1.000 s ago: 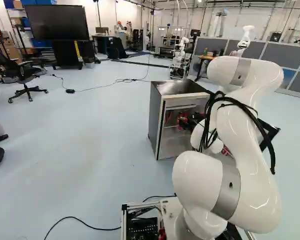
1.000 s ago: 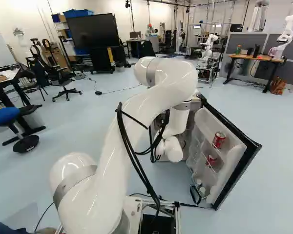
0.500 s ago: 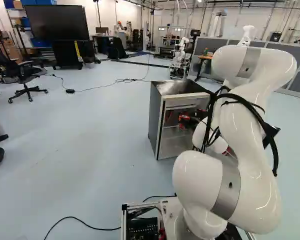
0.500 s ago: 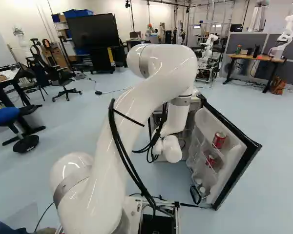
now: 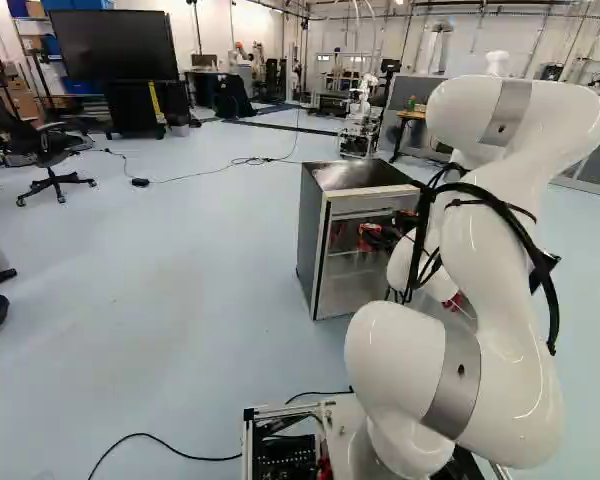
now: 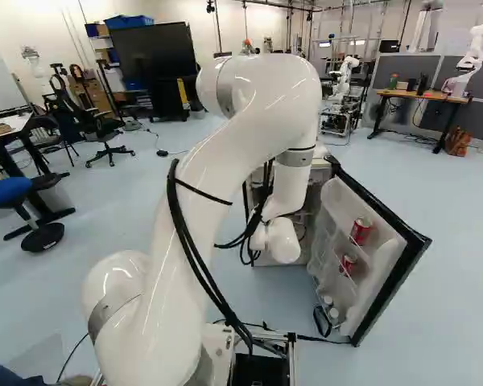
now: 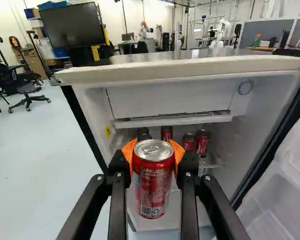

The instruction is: Grab a drink from the fridge

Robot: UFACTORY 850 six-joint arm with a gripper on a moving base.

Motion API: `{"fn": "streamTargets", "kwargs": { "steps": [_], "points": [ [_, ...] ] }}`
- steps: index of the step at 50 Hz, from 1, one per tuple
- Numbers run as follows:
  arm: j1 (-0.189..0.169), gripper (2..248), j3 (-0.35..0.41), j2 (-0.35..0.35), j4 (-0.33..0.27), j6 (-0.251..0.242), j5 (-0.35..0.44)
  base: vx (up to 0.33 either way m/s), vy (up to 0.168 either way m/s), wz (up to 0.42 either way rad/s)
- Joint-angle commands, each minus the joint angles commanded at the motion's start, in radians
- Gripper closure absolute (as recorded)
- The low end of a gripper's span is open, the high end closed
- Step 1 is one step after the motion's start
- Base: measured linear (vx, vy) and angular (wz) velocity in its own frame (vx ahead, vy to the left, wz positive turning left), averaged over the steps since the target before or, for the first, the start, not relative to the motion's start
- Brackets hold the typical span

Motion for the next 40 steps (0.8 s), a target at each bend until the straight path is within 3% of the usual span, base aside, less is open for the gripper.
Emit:
{"fn": "streamTargets", "kwargs": {
  "steps": [40],
  "points": [
    [0.001, 152, 0.047, 0.128, 0.000, 0.000, 0.000, 0.000, 0.000, 0.000]
  ]
}}
